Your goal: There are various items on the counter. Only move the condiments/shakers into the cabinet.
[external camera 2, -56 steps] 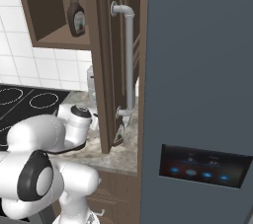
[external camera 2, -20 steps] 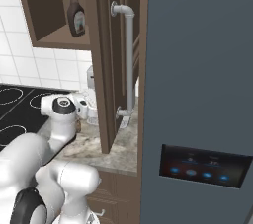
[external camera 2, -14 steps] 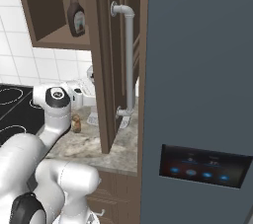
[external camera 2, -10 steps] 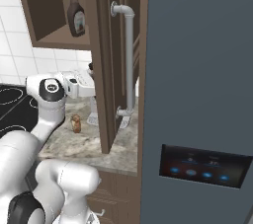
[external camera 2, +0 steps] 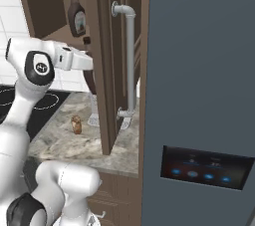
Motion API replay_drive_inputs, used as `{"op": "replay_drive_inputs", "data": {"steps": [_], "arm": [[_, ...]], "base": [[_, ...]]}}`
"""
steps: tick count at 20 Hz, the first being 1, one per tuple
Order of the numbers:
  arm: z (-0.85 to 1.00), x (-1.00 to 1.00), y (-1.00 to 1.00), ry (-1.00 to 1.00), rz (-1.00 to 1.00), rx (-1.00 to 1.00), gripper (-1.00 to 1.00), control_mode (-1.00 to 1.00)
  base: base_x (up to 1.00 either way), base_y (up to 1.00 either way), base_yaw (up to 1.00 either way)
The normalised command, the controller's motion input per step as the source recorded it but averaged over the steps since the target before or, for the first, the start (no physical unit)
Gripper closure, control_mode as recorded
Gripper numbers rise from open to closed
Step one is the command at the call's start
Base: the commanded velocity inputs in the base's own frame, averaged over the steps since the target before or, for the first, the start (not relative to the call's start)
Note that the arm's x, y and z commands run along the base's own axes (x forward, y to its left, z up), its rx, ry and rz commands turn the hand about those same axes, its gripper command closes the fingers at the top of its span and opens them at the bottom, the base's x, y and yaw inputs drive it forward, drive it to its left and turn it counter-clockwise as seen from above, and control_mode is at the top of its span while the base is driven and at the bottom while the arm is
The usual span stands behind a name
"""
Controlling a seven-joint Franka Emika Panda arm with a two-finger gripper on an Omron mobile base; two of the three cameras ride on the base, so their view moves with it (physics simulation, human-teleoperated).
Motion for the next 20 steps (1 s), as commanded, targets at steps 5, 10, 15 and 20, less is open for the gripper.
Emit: {"op": "replay_drive_inputs", "data": {"steps": [5,10,15,20], "arm": [[0.64,-0.18,0.00,-0.03,0.26,0.19,1.00,-1.00],[0.08,-0.01,0.02,-0.10,0.09,0.03,1.00,-1.00],[0.38,-0.07,0.14,-0.15,0.01,-0.18,1.00,-1.00],[0.53,-0.19,0.00,-0.18,0.06,-0.13,1.00,-1.00]], "base": [[0.00,0.00,0.00],[0.00,0.00,0.00],[0.00,0.00,0.00],[0.00,0.00,0.00]]}}
